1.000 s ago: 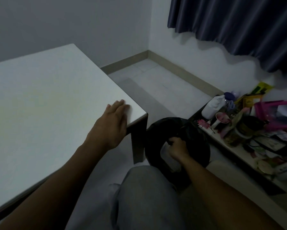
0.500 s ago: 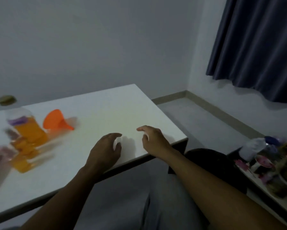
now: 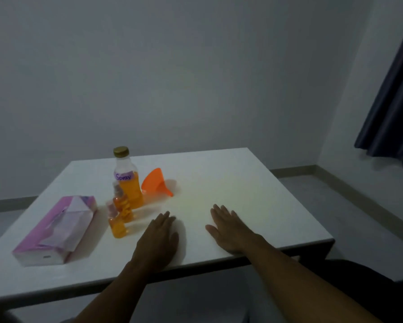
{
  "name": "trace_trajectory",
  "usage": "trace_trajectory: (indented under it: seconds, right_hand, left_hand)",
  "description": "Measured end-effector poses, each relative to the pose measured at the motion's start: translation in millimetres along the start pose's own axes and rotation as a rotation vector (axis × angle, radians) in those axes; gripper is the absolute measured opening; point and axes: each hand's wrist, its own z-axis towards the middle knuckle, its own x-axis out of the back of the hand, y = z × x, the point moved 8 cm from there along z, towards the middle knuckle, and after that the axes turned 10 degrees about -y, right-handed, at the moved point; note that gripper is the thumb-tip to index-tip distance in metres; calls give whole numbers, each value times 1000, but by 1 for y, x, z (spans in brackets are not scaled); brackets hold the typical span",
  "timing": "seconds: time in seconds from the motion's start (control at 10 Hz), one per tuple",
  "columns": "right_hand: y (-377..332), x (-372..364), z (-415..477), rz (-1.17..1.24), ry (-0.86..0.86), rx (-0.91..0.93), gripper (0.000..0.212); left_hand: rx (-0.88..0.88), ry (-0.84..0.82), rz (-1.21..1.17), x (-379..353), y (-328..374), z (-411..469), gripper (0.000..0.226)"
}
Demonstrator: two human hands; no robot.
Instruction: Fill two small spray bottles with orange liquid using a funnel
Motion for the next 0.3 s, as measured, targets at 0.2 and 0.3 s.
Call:
trace_trajectory:
  seconds: [0.2, 0.3]
  right_hand:
    - [2, 2, 4, 30, 132, 44, 108]
    - [6, -8, -14, -26, 308, 102, 93]
  left_hand:
    - [-70, 3, 53, -24, -13, 11, 69]
    - [-136, 78, 55, -32, -7, 1, 64]
